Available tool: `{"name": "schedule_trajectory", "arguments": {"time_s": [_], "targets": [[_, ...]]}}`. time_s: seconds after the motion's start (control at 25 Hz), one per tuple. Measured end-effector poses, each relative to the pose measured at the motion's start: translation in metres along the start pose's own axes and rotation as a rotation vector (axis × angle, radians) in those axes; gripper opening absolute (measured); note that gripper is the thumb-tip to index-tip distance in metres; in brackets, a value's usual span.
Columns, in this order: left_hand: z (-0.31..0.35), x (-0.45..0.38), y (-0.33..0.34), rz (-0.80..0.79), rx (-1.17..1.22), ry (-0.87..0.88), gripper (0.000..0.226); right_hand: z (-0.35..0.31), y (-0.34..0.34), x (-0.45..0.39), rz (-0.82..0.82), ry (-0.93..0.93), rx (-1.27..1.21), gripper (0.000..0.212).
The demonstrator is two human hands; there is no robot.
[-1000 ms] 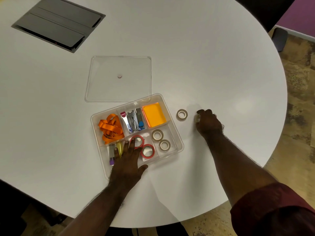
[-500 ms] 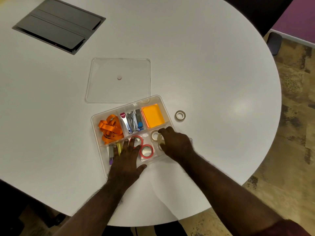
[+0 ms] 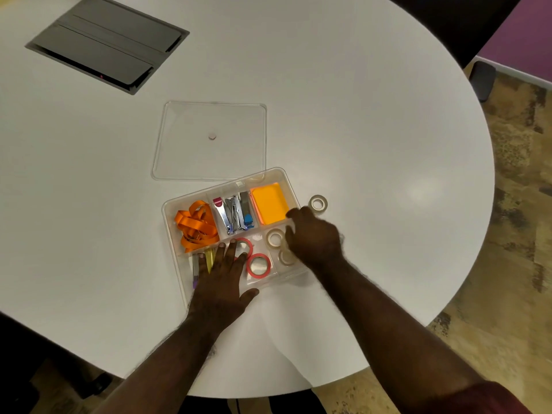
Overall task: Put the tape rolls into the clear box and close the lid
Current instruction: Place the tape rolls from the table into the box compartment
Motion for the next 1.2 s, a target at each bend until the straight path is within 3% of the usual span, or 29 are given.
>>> {"name": "schedule_trajectory", "arguments": {"time_s": [0.04, 0.12, 0.2, 0.32, 0.44, 0.6, 0.76, 0.88, 0.96, 1.2], "targets": [[-0.001, -0.001, 0.001, 0.0, 0.0, -0.005, 0.086, 0.011, -0.01, -0.009, 0.097, 0.013, -0.006, 0.023], [-0.003, -0.002, 0.005, -0.006, 0.024, -0.019, 0.087, 0.041, -0.022, -0.027, 0.134, 0.126, -0.048, 0.03], [-0.006, -0.003, 0.009, -0.02, 0.024, -0.037, 0.089, 0.071, -0.014, -0.041, -0.007, 0.255, -0.074, 0.04], [-0.011, -0.003, 0.019, -0.036, -0.037, -0.057, 0.091, 0.092, 0.014, -0.048, -0.314, 0.298, -0.036, 0.052], [-0.014, -0.004, 0.023, -0.037, -0.054, -0.075, 0.095, 0.095, 0.033, -0.048, -0.424, 0.268, -0.021, 0.054], [-0.017, -0.006, 0.025, -0.017, -0.065, -0.069, 0.096, 0.092, 0.033, -0.048, -0.24, 0.239, 0.066, 0.035], [-0.018, -0.006, 0.025, -0.015, -0.045, -0.068, 0.097, 0.09, 0.016, -0.042, -0.104, 0.23, -0.2, 0.047], [-0.018, -0.007, 0.026, -0.017, -0.062, -0.064, 0.098, 0.07, -0.014, -0.036, 0.07, 0.09, -0.385, 0.054], [-0.019, -0.007, 0.026, -0.007, -0.06, -0.057, 0.099, 0.049, -0.029, -0.025, 0.097, 0.024, -0.45, 0.052], [-0.019, -0.004, 0.022, 0.042, -0.037, -0.038, 0.096, -0.003, -0.003, 0.021, -0.311, 0.022, -0.247, 0.055]]}}
Point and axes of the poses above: each hand's wrist, its own x-axis away from the middle knuckle, its own y-axis out of the palm, z = x × y, the point moved 5 cm from there along -x, towards the middle knuckle, and after that the axes turned 10 degrees about -x, right-handed, at the moved point
